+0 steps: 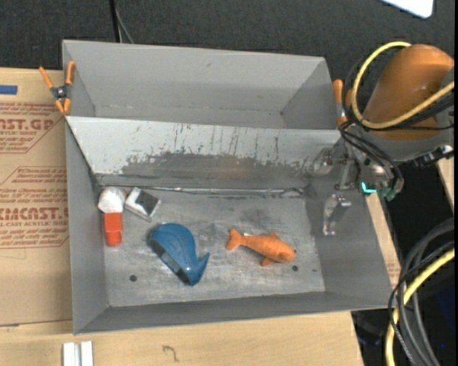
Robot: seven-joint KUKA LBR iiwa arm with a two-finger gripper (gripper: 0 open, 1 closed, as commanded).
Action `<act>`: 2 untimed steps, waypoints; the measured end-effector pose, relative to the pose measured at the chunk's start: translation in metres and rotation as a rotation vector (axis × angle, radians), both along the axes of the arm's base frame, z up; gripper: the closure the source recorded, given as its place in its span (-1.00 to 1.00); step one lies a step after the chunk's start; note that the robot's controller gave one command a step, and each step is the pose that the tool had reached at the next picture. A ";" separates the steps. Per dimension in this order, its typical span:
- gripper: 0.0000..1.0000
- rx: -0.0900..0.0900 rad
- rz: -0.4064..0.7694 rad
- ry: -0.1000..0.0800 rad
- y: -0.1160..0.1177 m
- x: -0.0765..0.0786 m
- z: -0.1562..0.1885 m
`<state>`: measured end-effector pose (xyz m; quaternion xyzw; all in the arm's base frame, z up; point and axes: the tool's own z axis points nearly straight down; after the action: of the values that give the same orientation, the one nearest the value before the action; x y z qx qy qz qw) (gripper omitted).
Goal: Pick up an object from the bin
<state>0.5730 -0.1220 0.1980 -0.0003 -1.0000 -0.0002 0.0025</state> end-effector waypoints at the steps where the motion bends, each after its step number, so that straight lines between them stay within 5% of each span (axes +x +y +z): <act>1: -1.00 -0.001 0.001 -0.007 0.000 0.002 0.004; 2: -1.00 0.000 -0.081 -0.010 0.029 -0.030 -0.072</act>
Offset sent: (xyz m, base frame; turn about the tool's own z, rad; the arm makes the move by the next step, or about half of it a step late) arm -0.0533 0.0485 -0.1280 0.1392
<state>0.5434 -0.0933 0.1261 -0.0408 -0.9992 -0.0002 -0.0025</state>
